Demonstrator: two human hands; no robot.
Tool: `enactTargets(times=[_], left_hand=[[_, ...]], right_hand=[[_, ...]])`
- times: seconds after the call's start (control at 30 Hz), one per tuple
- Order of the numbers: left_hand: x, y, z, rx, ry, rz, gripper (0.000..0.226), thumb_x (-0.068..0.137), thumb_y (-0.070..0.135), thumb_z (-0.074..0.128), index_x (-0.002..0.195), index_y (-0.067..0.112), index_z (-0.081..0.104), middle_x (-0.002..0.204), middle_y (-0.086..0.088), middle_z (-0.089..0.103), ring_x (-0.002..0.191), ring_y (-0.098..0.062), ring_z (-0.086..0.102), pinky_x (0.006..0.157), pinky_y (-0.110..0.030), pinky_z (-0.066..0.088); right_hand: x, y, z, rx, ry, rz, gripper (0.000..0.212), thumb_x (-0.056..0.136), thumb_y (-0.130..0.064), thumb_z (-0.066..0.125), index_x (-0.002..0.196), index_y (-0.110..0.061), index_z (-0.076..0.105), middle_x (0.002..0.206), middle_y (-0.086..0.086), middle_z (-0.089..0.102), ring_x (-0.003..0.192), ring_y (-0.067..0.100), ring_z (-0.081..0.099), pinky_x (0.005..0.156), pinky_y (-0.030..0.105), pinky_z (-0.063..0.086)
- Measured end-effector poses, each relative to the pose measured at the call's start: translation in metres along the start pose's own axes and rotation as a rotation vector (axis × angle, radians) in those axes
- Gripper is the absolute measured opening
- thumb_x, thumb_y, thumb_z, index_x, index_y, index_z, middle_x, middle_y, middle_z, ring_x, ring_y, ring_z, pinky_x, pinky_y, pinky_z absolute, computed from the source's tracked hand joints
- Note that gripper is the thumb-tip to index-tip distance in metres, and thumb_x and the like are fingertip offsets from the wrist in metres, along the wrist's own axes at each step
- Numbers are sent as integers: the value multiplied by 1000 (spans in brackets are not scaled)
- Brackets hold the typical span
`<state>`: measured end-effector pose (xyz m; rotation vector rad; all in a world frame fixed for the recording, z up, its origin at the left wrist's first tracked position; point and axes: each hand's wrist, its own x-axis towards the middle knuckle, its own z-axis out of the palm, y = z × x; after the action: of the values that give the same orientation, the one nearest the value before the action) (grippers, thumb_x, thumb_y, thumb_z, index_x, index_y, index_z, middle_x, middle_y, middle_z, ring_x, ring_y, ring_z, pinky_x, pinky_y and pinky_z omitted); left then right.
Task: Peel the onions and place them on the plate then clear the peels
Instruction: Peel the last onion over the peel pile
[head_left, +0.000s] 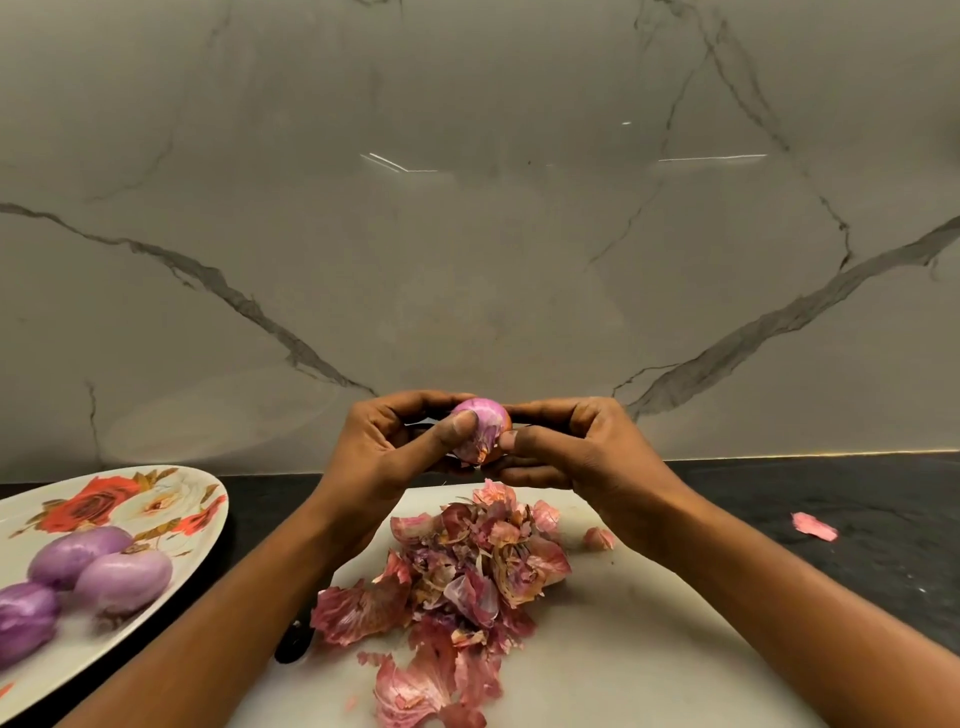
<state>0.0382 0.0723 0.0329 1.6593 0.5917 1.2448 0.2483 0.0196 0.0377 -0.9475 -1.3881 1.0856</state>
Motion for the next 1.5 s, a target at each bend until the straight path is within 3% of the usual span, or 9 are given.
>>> enactTargets(times=[0.37,1.0,1.13,1.23,1.33,1.5], left_hand=[[0,-6,-3,37,-27,48,38,83,23,75,118,10,76,109,-10,80,100,-30,78,83,-34,65],[2,-9,-5,-3,-41,51,37,84,20,74,118,8,75,111,-11,80,102,-30,77,83,-32,64],[1,-10,-6,11,-47,52,34,85,18,75,119,9,76,111,-12,80,103,-32,77,85,-35,64],[1,-9,-6,-6,-43,43,36,84,32,80,116,15,80,113,-12,80,104,-32,77,87,-40,65],[1,-7,-6,-77,-35,30,51,75,55,87,111,20,83,112,-14,80,104,-32,77,84,-34,64],[0,-7,-8,-66,-9,34,46,76,47,86,111,17,83,111,-12,80,104,-32,77,83,-32,64]], right_hand=[[-2,0,3,28,29,23,43,76,-24,81,117,-12,77,107,13,81,99,32,79,88,35,65],[-2,-1,2,28,12,12,39,76,-20,80,115,-14,78,108,12,81,99,30,79,85,31,65],[-2,0,0,-14,18,1,34,87,-9,79,121,-10,76,108,11,81,100,29,79,89,36,65],[-2,1,1,-52,34,-12,31,92,0,75,122,-9,76,106,11,81,98,28,80,87,35,65],[-3,4,2,-114,87,-52,32,93,8,67,113,-14,79,98,10,82,92,27,81,81,29,64],[-2,0,0,-43,38,-36,25,94,0,70,114,-12,78,101,14,82,94,31,80,85,33,65]])
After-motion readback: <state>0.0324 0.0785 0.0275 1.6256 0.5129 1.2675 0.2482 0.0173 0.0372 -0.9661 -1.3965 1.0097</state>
